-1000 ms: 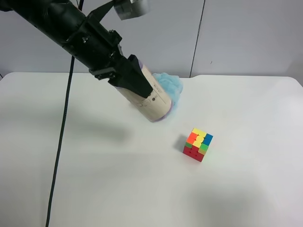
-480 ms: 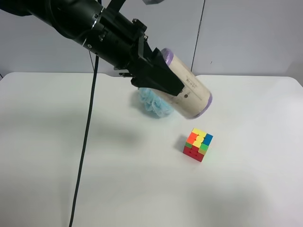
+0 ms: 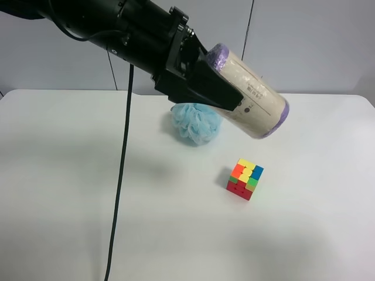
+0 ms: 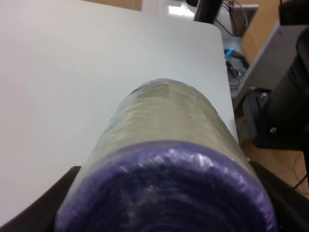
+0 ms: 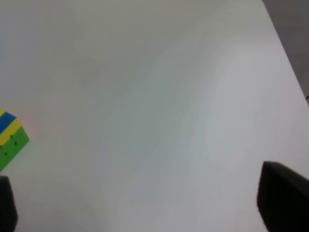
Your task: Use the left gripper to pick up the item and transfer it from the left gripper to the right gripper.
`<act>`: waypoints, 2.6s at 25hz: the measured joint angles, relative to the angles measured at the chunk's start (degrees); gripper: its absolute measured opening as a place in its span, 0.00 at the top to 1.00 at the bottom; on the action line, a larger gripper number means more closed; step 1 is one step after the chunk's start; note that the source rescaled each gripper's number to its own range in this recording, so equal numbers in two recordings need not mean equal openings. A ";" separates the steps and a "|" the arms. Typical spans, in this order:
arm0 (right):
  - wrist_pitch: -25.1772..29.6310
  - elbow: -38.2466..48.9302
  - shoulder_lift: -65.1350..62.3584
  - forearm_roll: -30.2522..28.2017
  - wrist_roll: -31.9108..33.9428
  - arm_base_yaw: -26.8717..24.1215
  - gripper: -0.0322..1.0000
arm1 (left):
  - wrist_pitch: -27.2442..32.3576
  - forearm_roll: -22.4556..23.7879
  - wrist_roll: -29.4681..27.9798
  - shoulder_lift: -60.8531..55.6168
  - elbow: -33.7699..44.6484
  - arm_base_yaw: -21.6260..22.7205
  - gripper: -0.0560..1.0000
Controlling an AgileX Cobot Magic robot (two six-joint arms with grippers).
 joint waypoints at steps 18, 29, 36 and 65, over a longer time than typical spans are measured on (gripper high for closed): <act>1.12 -1.78 4.11 3.78 -1.94 0.00 0.00 | 1.65 0.00 7.50 0.00 0.00 0.00 0.94; -0.38 -17.92 34.25 8.61 -10.59 10.88 0.00 | 1.49 0.00 7.50 0.00 0.00 0.00 0.94; -2.29 -21.00 49.00 8.61 -15.07 27.88 0.00 | 1.49 0.00 7.50 0.00 0.00 0.00 0.94; -7.65 -30.87 70.88 16.09 -36.08 37.79 0.00 | 3.22 0.00 11.62 0.00 0.00 0.00 0.94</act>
